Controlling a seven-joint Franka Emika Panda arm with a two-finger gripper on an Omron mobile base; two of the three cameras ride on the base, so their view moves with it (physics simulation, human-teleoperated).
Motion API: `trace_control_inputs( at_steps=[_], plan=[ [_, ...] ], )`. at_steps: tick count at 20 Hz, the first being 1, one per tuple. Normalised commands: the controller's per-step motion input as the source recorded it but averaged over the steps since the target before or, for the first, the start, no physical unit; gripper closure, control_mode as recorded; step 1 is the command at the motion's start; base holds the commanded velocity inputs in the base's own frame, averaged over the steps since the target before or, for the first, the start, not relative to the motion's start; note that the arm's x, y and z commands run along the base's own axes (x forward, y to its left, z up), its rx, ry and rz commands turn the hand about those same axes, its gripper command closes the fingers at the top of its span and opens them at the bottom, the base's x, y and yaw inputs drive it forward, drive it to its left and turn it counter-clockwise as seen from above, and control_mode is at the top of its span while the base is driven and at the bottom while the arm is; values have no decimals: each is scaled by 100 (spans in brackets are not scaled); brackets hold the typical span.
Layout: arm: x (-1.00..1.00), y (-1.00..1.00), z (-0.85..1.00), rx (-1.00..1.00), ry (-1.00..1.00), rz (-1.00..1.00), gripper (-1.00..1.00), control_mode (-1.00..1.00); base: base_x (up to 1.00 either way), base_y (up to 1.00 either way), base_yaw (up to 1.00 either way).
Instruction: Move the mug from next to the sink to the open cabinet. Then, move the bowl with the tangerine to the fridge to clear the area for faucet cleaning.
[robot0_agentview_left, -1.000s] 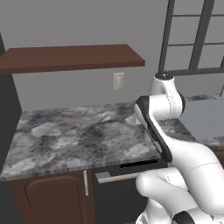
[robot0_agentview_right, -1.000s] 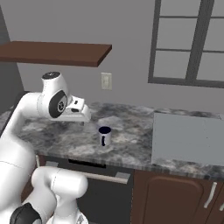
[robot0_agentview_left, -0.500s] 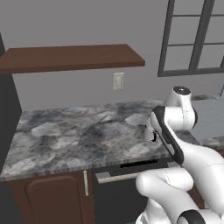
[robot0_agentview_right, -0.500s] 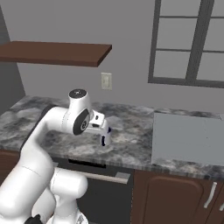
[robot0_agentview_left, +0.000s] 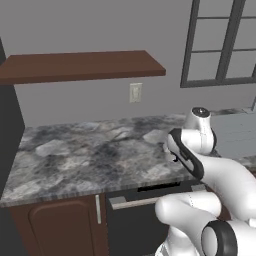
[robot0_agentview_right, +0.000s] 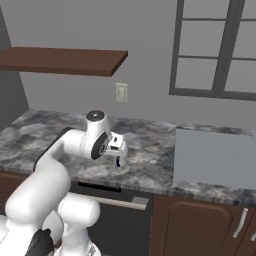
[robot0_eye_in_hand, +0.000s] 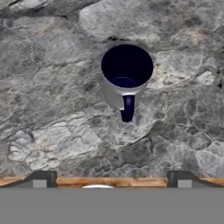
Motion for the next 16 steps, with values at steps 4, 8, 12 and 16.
trace_control_inputs(
  at_steps=[4,8,12,16],
  plan=[
    [23,-27,-26,0,0,0,-100,-100,0,0,0],
    [9,-4,-32,0,0,0,-100,-100,0,0,0],
    [2,0,-33,0,0,0,-100,-100,0,0,0],
    [8,0,-29,0,0,0,-100,-100,0,0,0]
  ],
)
